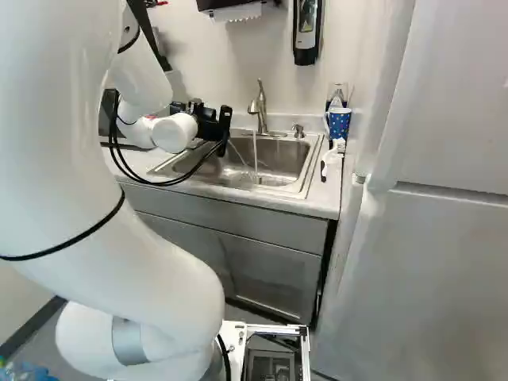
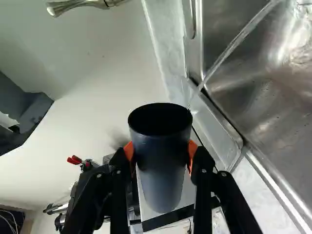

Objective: Rinse the cup and place it in the tray

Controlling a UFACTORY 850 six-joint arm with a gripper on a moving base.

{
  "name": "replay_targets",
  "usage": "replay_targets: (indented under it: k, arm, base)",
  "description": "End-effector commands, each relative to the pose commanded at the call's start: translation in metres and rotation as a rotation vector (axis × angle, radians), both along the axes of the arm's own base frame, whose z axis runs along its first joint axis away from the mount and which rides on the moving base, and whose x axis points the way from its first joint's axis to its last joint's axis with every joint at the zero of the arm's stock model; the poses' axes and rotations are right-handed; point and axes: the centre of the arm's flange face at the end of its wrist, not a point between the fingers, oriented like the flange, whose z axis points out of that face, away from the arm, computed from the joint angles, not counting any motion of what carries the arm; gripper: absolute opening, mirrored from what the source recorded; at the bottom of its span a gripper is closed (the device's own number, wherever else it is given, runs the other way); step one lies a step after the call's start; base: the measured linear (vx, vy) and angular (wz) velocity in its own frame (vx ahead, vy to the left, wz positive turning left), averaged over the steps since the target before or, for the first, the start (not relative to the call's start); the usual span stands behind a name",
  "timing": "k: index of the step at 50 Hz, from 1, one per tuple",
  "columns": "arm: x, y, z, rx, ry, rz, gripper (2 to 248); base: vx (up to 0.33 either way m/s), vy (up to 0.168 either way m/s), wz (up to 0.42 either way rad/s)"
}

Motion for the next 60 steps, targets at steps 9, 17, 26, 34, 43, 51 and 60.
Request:
replay_targets:
  k: [9, 17, 26, 34, 43, 51, 60]
  arm:
    - [0.0, 0.0, 0.0, 0.0, 0.0, 0.0, 123]
    - [0.0, 0.0, 0.0, 0.0, 0.0, 0.0, 123]
    - [0.0, 0.0, 0.0, 0.0, 0.0, 0.0, 123]
    - [0.0, 0.0, 0.0, 0.0, 0.0, 0.0, 123]
    - [0.0, 0.0, 0.0, 0.0, 0.0, 0.0, 123]
    - [0.0, 0.0, 0.0, 0.0, 0.0, 0.0, 123]
    - [0.0, 0.0, 0.0, 0.0, 0.0, 0.0, 123]
  base:
    - [0.0, 0.0, 0.0]
    - [0.0, 0.0, 0.0]
    - [0.0, 0.0, 0.0]
    - [0.0, 0.0, 0.0]
    - [0.0, 0.0, 0.0]
    - [0.0, 0.0, 0.0]
    - [0.0, 0.0, 0.0]
